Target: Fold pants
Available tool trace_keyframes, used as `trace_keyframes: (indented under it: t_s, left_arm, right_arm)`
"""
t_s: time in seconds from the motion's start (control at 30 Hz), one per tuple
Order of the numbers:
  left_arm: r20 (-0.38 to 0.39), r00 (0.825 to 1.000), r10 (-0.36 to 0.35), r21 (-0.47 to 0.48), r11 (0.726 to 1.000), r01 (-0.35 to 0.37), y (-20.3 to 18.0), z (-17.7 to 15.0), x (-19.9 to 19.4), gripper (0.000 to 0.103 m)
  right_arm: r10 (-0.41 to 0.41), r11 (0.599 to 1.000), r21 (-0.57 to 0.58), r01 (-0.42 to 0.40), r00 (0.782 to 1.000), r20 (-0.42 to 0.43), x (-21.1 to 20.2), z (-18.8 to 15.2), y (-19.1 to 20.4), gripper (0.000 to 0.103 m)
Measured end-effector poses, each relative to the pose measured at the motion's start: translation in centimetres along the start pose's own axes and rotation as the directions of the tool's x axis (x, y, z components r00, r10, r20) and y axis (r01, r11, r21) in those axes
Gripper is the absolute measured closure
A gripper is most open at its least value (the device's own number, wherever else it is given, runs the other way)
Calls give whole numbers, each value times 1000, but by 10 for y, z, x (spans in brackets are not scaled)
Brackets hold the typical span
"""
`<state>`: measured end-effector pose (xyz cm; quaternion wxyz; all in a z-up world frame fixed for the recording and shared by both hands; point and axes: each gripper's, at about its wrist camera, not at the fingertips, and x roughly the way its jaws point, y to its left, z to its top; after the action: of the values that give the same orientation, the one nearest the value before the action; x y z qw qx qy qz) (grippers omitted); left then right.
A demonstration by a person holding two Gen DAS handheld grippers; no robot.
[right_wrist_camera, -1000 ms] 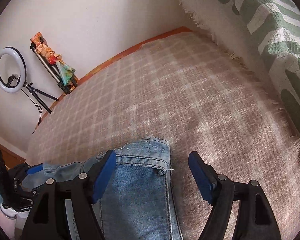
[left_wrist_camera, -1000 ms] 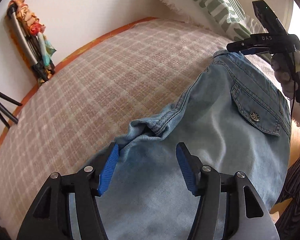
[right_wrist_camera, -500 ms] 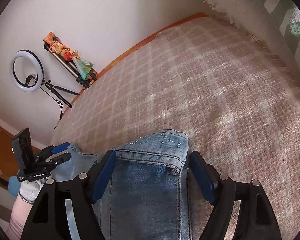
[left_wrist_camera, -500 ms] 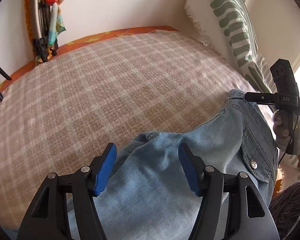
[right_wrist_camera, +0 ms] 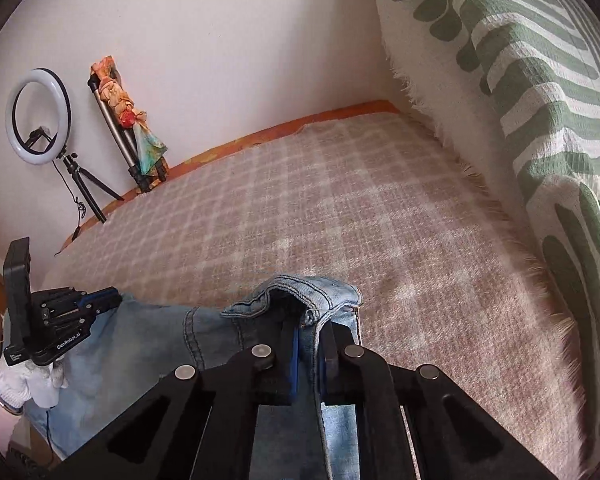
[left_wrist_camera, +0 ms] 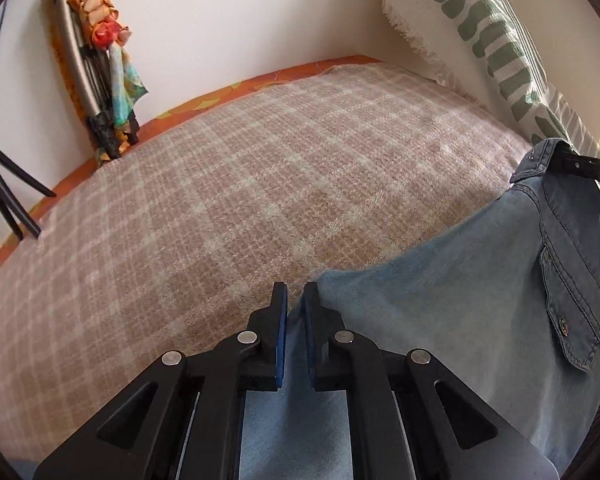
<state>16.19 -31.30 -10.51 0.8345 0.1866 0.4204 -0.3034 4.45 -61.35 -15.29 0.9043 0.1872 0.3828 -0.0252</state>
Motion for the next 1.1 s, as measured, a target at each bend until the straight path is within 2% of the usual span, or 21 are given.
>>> trace_keyframes:
  t_s: [0.07, 0.13, 0.2, 0.27, 0.37, 0.4, 0.47, 0.57, 0.67, 0.77, 0.87, 0.97, 1.1]
  left_arm:
    - [23, 1000, 11, -33, 999, -10, 12, 2, -6, 96]
    - [51, 999, 18, -50, 999, -15, 25, 2, -20, 95]
    - [72, 997, 11, -79, 997, -6, 43, 1, -38, 82]
    - [101, 995, 13, -126, 992, 0, 62, -5, -62, 74]
    - [140, 990, 19, -180, 984, 7, 89, -18, -98, 69]
    - [150, 988, 27, -195, 981, 3, 97, -24, -109, 64]
    - [163, 985, 47, -242, 970, -7, 115, -40, -129, 58]
    - [169, 984, 51, -325, 946, 7, 140, -72, -157, 56]
    - [163, 981, 109, -385, 922, -38, 160, -110, -184, 55]
    - [142, 976, 166, -462, 883, -83, 179, -157, -210, 55]
    - [119, 966, 229, -538, 833, -131, 199, -204, -235, 55]
    - [82, 954, 288, -625, 760, -176, 227, -252, -257, 55]
    - [18, 923, 383, -705, 660, -260, 260, -309, -286, 55]
  right_arm:
    - [-46, 999, -7, 45, 997, -61, 18, -3, 0, 96]
    - [-96, 994, -51, 92, 993, -66, 21, -5, 5, 94]
    - [-122, 990, -75, 118, 991, -52, 14, -3, 9, 83]
    - [-140, 987, -85, 137, 990, -34, 5, -3, 14, 80]
    - [-188, 976, -115, 185, 982, -20, -3, -4, 24, 71]
    - [-215, 970, -116, 212, 977, -13, -5, -4, 25, 58]
    - [-249, 964, -95, 249, 968, 8, -13, -3, 21, 41]
    - [-248, 963, -92, 252, 967, 52, -31, -1, 22, 42]
    - [-192, 970, -129, 204, 977, 97, -46, -2, 42, 42]
    - [-89, 977, -185, 107, 991, 103, -50, -7, 74, 43]
    - [13, 960, -280, 13, 996, 91, -47, -17, 123, 43]
    - [124, 933, -345, -98, 991, 53, -40, -27, 169, 44]
    - [231, 882, -420, -214, 973, -10, -39, -35, 228, 43]
